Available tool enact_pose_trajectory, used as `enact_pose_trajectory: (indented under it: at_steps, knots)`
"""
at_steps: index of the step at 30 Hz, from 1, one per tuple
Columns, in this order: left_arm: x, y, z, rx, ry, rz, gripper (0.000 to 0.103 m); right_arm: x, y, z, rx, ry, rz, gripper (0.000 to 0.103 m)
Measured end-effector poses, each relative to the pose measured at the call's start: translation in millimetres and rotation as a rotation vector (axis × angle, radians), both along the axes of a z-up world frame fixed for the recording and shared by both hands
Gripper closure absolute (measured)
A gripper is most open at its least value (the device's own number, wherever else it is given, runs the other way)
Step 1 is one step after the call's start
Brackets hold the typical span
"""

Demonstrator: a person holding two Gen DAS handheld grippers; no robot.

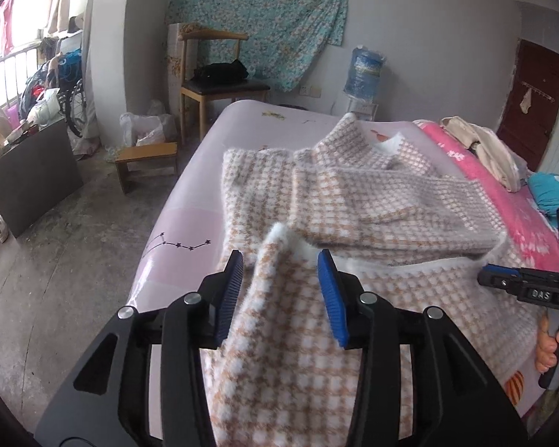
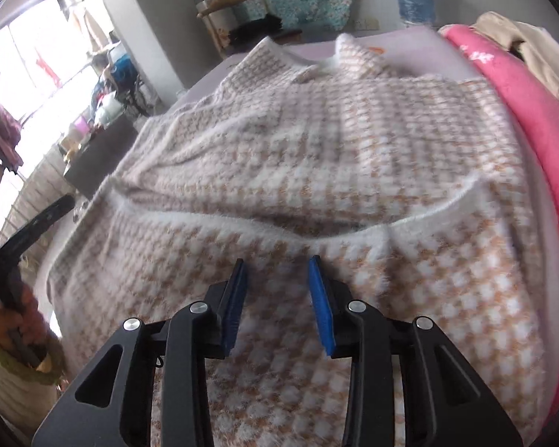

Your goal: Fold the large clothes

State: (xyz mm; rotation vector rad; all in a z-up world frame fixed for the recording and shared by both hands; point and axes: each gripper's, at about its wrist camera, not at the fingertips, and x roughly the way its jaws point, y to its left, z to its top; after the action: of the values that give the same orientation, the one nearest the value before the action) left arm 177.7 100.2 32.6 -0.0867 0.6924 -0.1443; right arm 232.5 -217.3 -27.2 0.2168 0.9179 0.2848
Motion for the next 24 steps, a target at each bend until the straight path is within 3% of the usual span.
enact_pose_trajectory:
  at_steps: [5, 10, 16, 18, 21, 24]
  knots:
    - [-48.0, -35.7, 15.2, -0.071, -0.001, -0.243, 0.063, -53.5, -5.0, 43.2, -0.057, -0.134, 0.047, 0.07]
    - [-80.8, -90.0, -6.2, -0.068, 0.076, -0.455, 0.063, -98.6, 31.1, 37.0, -0.148, -0.124, 0.184, 0.07]
    - [-80.1, -130.5, -45.2, 0.107, 0.133, -0.436, 0.068, -99.3, 59.9, -12.4, -0.256, -0.058, 0.214, 0.078]
    - [-81.7, -132.6, -49.7, 0.147, 0.108, -0.438, 0.068, -98.2, 58.2, -15.3, -0.241, -0.07, 0.206, 0.078]
    - [-84.8, -134.1, -43.0, 0.155, 0.096, -0.45, 0.071, -100.5, 60.9, -3.9, -0.252, -0.061, 0.202, 0.079]
    - [-90.1, -130.8, -24.2, 0.098, 0.022, -0.496, 0.07, -108.5, 69.5, 14.8, -0.247, -0.126, 0.231, 0.081]
